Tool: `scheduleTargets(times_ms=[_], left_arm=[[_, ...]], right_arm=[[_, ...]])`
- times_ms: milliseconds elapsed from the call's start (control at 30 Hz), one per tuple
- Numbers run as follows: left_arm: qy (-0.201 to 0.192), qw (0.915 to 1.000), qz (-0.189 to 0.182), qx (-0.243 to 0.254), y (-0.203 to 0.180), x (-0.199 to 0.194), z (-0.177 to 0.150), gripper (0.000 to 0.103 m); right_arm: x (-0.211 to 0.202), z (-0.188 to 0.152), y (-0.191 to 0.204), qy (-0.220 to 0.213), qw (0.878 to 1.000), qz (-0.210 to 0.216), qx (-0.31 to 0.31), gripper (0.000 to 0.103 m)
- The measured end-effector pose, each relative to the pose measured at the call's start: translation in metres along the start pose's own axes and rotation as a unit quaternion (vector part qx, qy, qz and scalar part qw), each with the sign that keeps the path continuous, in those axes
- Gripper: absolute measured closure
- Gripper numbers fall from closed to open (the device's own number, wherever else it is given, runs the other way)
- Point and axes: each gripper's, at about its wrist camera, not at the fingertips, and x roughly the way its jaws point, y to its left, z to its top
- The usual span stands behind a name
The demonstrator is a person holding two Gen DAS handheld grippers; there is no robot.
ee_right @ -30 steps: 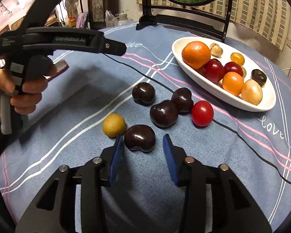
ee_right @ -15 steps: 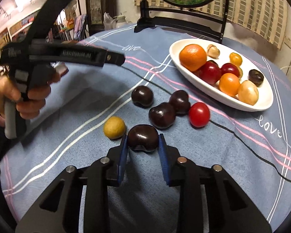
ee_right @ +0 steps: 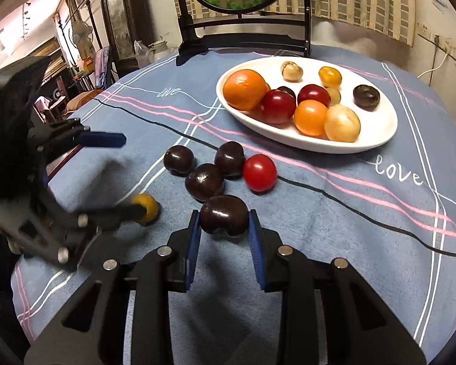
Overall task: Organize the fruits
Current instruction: 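Grasp a yellow small fruit with the left gripper while the right gripper grasps a dark plum, then carry the yellow fruit and dark plum onto the plate and open both grippers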
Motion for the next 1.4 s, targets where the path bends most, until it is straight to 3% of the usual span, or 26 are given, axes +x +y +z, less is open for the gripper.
scheduleTargets(times_ms=[200,433,533,667,767,967,1067,1167,1233,1267,1300,1400], left_arm=[[0.024,0.9987,-0.042,0.014,-0.01,0.011,-0.005,0.052],[0.035,0.9981,-0.046,0.02,-0.013,0.014,-0.009,0.06],[0.035,0.9978,-0.052,0.024,-0.012,0.01,-0.011,0.074],[0.033,0.9977,-0.055,0.02,-0.011,0.008,-0.011,0.076],[0.015,0.9962,-0.085,-0.009,-0.004,-0.001,0.0,0.076],[-0.058,0.9948,-0.061,-0.056,0.019,-0.011,0.071,0.076],[-0.069,0.9926,-0.048,-0.088,0.035,0.005,0.107,0.076],[-0.055,0.9926,-0.026,-0.105,0.047,0.036,0.14,0.076],[-0.041,0.9907,0.012,-0.129,0.052,0.054,0.156,0.069],[-0.036,0.9889,0.025,-0.142,0.055,0.054,0.157,0.04],[-0.043,0.9861,0.037,-0.156,0.057,0.05,0.157,0.021],[-0.085,0.9842,0.044,-0.149,0.054,0.021,0.143,0.011]], right_arm=[[0.002,0.0,-0.002,0.004,1.0,-0.001,0.003,0.072],[0.001,0.001,-0.004,0.003,1.0,-0.003,0.008,0.072],[0.001,0.0,-0.004,0.003,1.0,-0.004,0.008,0.072],[-0.002,0.001,-0.004,-0.004,1.0,-0.005,0.008,0.072],[-0.007,0.006,-0.007,-0.02,1.0,-0.007,0.011,0.072],[-0.022,0.043,-0.042,-0.115,0.99,-0.059,0.054,0.072],[-0.015,0.06,-0.067,-0.135,0.984,-0.079,0.081,0.072],[0.002,0.076,-0.091,-0.135,0.983,-0.083,0.097,0.071],[0.01,0.083,-0.097,-0.13,0.982,-0.098,0.097,0.063],[0.012,0.085,-0.098,-0.122,0.981,-0.112,0.101,0.06],[0.009,0.085,-0.097,-0.117,0.981,-0.112,0.107,0.058],[-0.013,0.074,-0.081,-0.135,0.983,-0.082,0.089,0.052]])
